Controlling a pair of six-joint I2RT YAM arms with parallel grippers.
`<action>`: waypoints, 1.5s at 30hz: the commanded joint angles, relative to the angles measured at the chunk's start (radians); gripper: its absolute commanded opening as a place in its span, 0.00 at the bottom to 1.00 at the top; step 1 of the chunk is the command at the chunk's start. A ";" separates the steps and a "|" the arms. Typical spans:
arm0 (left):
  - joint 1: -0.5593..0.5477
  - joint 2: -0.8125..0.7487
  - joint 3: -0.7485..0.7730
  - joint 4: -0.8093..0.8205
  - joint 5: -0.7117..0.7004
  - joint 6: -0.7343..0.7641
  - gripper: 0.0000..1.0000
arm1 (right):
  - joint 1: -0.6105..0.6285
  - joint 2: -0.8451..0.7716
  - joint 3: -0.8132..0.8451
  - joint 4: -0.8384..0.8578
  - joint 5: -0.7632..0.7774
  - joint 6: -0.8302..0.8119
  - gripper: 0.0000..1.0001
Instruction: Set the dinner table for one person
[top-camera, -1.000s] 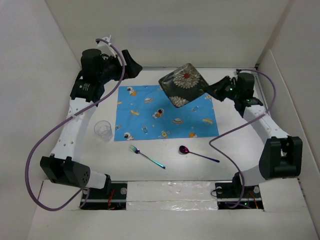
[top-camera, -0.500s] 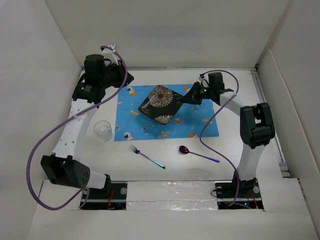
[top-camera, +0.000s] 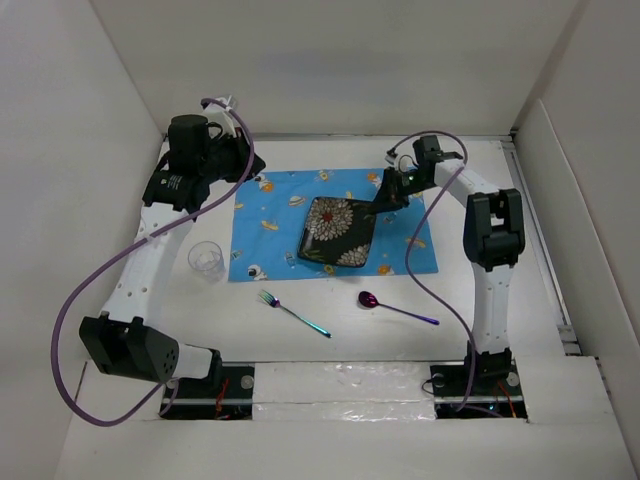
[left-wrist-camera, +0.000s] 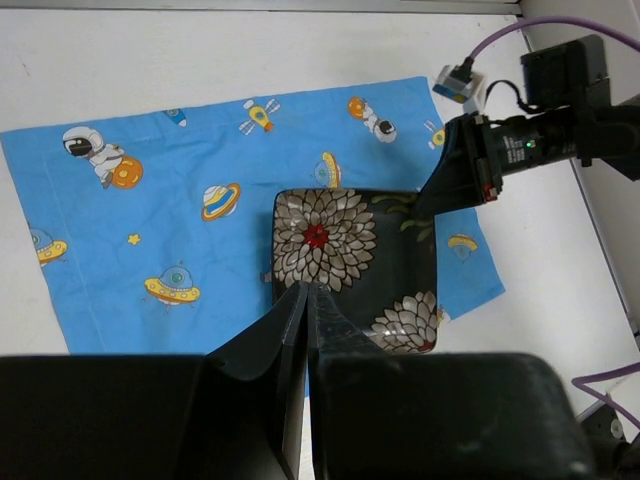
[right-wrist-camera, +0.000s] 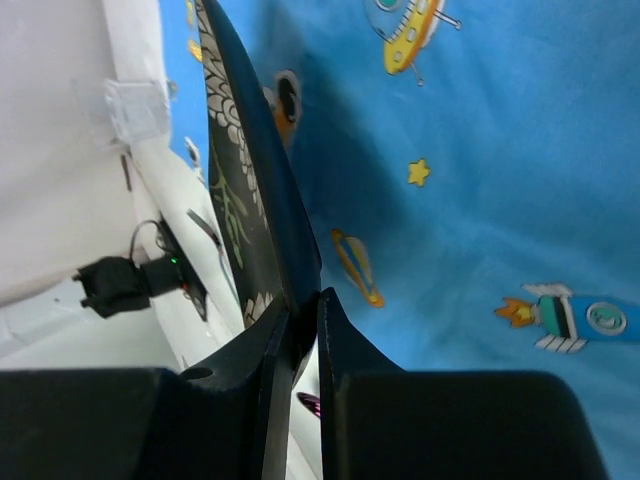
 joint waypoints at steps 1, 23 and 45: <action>0.001 -0.023 -0.001 0.018 0.009 0.005 0.00 | 0.044 -0.001 0.099 -0.123 -0.172 -0.052 0.00; 0.001 -0.014 -0.024 0.029 0.023 0.004 0.00 | 0.064 0.272 0.514 -0.239 -0.029 0.037 0.00; 0.001 -0.034 0.137 0.054 -0.108 -0.094 0.15 | 0.144 -0.157 0.305 0.040 0.595 0.181 0.24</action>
